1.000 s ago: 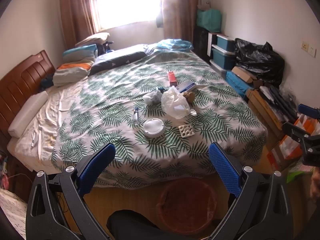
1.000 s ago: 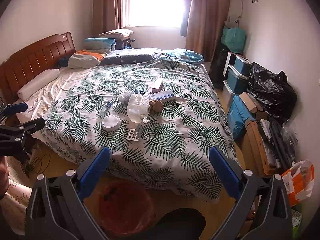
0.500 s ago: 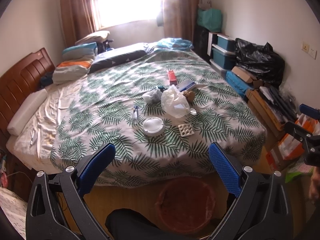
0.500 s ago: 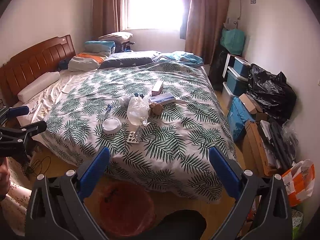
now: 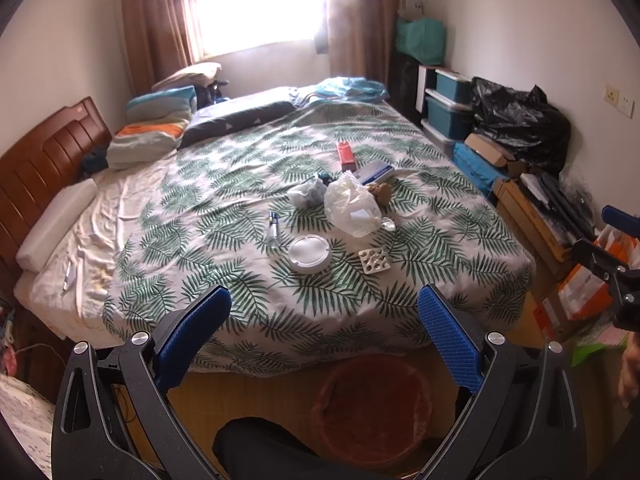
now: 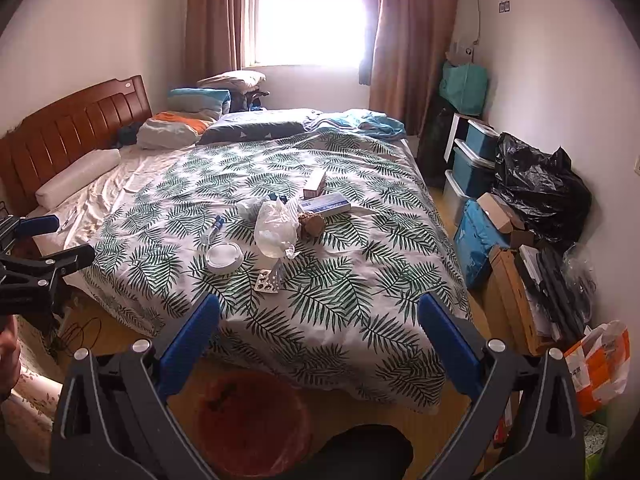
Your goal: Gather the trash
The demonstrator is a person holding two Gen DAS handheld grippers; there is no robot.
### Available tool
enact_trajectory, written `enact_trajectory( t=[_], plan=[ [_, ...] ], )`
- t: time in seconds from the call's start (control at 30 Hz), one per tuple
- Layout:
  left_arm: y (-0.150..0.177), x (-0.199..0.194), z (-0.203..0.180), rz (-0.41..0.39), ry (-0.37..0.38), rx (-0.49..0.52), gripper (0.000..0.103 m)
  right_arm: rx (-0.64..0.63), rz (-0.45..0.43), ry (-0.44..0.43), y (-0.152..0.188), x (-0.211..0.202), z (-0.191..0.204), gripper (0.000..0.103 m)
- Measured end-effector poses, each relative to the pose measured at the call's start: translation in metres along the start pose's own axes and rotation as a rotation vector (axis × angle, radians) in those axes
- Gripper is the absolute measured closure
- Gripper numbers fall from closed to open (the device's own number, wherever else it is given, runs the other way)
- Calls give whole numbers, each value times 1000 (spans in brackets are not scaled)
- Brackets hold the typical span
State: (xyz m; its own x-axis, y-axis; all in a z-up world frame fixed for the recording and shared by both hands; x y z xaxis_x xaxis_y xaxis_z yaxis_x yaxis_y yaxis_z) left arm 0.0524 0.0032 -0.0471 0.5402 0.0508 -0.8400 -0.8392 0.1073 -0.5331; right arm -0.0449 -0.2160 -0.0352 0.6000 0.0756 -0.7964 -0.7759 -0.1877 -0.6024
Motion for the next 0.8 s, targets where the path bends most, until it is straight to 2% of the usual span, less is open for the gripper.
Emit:
enact_trajectory(
  t=[0.1,0.53,0.7,0.8],
  plan=[
    [-1,0,1,5,1,-8,6,-16,-24,19,0,-3,2,5],
    [0,-6,2,-13,17,-6,6,2,-62,-3,3,-10,1,5],
    [2,-8,1,-31,44,2,6,-10,-39,5,6,-7,2,5],
    [2,-9,1,-46,28,10,6,-11,6,-15,8,-1,3,5]
  ],
)
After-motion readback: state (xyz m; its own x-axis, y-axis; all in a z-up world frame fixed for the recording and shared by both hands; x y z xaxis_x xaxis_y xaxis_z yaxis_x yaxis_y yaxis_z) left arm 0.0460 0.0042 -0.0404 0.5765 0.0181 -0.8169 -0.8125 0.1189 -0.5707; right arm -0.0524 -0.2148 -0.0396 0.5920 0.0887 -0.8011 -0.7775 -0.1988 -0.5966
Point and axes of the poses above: each gripper's, at about its wrist camera, not at the fingertips, and x roughly the way its jaws point, z to its left, y to its underside, the point moved 7 cm from there along x, roughly the way its jaws point, and after that the axes turned 14 degrees about z, right-handed, at the moved point
